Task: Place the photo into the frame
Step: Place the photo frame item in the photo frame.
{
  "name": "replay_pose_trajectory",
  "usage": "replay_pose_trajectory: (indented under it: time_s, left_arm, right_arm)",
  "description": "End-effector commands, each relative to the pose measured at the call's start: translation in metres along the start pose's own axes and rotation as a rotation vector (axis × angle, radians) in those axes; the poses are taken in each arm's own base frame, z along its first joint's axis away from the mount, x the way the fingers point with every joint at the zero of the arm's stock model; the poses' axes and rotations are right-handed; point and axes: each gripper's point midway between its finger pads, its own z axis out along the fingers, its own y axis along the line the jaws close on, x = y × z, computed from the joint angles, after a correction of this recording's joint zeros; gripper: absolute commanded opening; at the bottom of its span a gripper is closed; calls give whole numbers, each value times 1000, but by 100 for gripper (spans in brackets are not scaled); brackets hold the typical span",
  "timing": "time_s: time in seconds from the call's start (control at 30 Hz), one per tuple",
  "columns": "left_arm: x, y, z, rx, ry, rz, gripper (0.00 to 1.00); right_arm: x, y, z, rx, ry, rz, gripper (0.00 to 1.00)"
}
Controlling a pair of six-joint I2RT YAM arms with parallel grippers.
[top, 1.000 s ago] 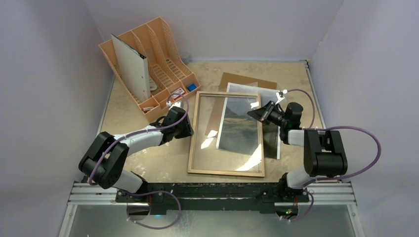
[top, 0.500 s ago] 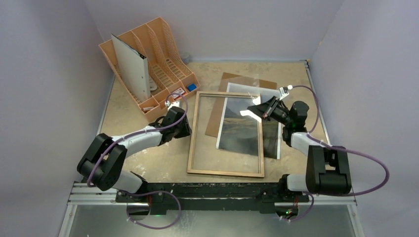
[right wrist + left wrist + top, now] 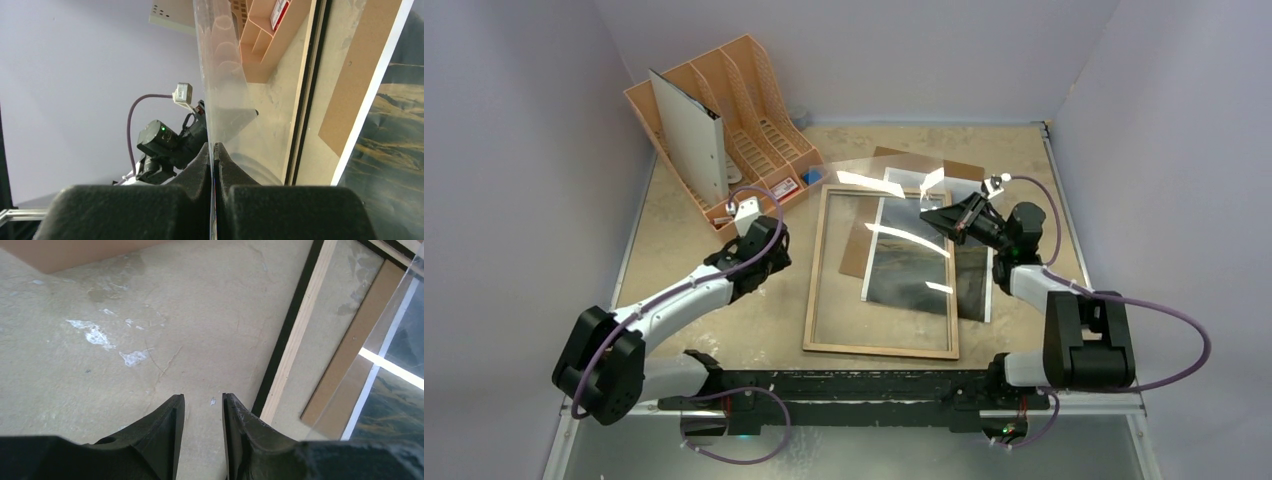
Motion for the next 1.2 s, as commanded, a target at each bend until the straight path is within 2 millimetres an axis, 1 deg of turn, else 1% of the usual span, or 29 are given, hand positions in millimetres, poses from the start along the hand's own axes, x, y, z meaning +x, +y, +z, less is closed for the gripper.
replay_pose_trajectory:
  time_s: [0.0, 0.03, 0.23, 0.27, 0.3, 0.37, 0.43, 0.47, 0.5, 0.57, 0.63, 0.77, 0.87, 0.97, 1.03, 1.17]
  left_arm:
    - [-13, 14, -5, -65, -65, -43, 37]
    - [-13, 14, -4, -63, -64, -44, 37]
    - [-9, 11, -1, -56, -45, -36, 39]
    - [-8, 11, -1, -54, -41, -34, 39]
    - [-7, 10, 0, -49, -36, -31, 40]
    - [-5, 4, 0, -18, -28, -24, 41]
    - [-1, -4, 1, 28, -4, -15, 42]
    - [2, -7, 2, 45, 6, -12, 42]
    - [4, -10, 2, 65, 15, -10, 43]
    - [10, -14, 4, 92, 34, -5, 43]
    - [13, -16, 6, 103, 45, -6, 43]
    - [17, -20, 7, 124, 59, -5, 43]
    - [20, -23, 8, 148, 70, -1, 43]
    - [24, -28, 8, 175, 82, 4, 44]
    - [27, -30, 9, 191, 94, 10, 44]
    - [32, -33, 10, 209, 112, 18, 44]
  right_arm:
    - [-6, 5, 4, -18, -20, 25, 0]
    - [-11, 0, 6, -2, -33, 14, 0]
    - [-31, -50, 16, 151, -82, -37, 0]
    - [-32, -59, 17, 169, -81, -43, 4]
    - [-31, -70, 18, 188, -77, -41, 12]
    - [-27, -91, 18, 219, -54, -21, 32]
    - [-19, -104, 16, 226, -27, -12, 51]
    - [-14, -108, 14, 220, -16, -10, 57]
    - [-11, -106, 14, 201, -11, -28, 62]
    - [-5, -106, 10, 194, 3, -51, 67]
    - [-3, -103, 8, 190, 11, -93, 70]
    - [2, -103, 3, 211, 29, -158, 72]
    - [5, -105, 0, 224, 43, -204, 68]
    - [9, -111, -2, 229, 65, -219, 58]
    - [11, -115, -3, 233, 76, -222, 50]
    - [11, -115, -2, 218, 75, -238, 31]
